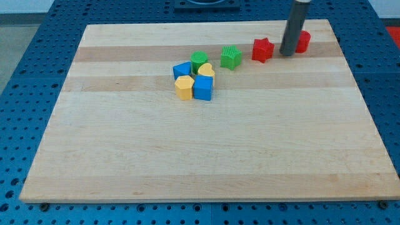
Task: Move your arm to the green star
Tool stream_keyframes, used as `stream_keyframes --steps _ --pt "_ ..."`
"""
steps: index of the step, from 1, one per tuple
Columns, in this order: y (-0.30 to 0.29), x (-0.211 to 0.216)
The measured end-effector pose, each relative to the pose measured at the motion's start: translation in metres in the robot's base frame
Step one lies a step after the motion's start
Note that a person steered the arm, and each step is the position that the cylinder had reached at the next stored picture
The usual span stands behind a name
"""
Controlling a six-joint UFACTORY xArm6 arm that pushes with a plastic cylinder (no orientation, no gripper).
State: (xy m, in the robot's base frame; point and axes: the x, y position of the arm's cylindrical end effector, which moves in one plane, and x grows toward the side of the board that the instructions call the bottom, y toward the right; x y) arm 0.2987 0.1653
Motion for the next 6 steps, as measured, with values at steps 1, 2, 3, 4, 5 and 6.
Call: stream_keyframes --steps 1,2,3,4,5,6 --pt "0.01 -0.006" --pt "0.042 0.004" --pt "0.056 0.006" --pt "0.056 0.0" --pt "0.061 -0.012" --pt "0.064 -0.021"
